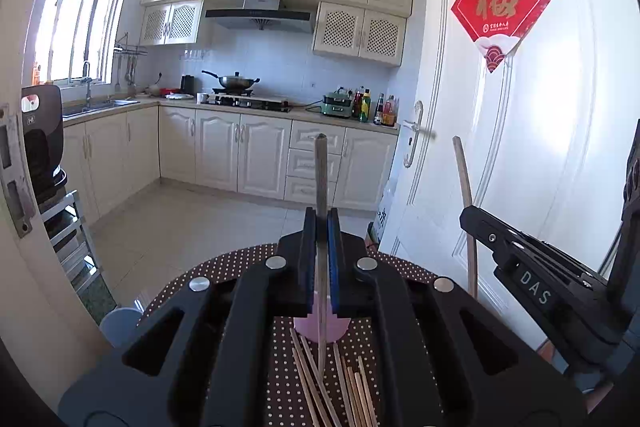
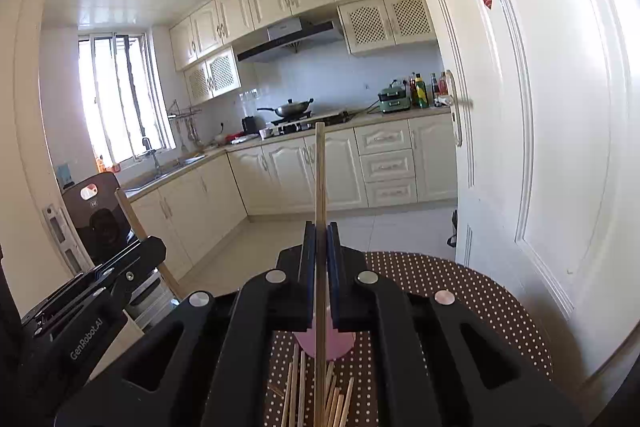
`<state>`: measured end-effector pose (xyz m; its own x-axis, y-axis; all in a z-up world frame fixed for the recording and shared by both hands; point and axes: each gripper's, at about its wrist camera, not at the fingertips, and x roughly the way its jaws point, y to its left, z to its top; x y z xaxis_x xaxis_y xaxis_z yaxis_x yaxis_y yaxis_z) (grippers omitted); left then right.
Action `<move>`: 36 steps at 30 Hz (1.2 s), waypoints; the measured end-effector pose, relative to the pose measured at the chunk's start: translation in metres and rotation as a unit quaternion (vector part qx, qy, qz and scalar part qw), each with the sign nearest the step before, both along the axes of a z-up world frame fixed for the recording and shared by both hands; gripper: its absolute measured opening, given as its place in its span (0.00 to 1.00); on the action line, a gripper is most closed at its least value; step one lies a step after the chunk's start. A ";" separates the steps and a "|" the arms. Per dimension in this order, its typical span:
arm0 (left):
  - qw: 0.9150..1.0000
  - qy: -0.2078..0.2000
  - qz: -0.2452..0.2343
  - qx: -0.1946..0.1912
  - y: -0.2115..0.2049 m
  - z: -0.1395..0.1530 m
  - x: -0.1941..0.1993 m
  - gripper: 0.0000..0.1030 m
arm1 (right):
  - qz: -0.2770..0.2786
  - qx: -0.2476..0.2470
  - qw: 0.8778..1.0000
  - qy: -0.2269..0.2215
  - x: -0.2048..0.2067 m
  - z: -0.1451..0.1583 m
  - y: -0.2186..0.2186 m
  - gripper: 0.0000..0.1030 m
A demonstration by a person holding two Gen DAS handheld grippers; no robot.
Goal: Organize utensils
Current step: 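Carry the chopstick upright with the left gripper over the pink cup, then lower the chopstick into the pink cup and open the left gripper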
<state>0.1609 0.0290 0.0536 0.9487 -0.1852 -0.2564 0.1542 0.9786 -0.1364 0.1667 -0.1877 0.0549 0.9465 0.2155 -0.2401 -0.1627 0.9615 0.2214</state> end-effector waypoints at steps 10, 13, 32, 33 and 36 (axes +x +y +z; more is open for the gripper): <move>0.999 -0.039 0.005 0.001 -0.001 0.028 0.010 0.05 | -0.004 0.013 0.999 -0.033 0.019 0.021 0.000 0.04; 0.999 -0.045 0.002 0.001 -0.002 0.033 0.015 0.05 | -0.006 0.019 0.999 -0.038 0.027 0.024 -0.001 0.04; 0.996 -0.084 -0.017 -0.003 -0.008 0.054 0.056 0.05 | -0.031 0.049 0.988 -0.143 0.072 0.036 0.000 0.04; 0.996 -0.087 -0.015 -0.002 -0.008 0.054 0.058 0.05 | -0.032 0.050 0.987 -0.151 0.074 0.035 0.000 0.04; 0.996 -0.085 -0.012 -0.005 -0.007 0.053 0.066 0.05 | -0.038 0.051 0.982 -0.177 0.077 0.030 0.000 0.04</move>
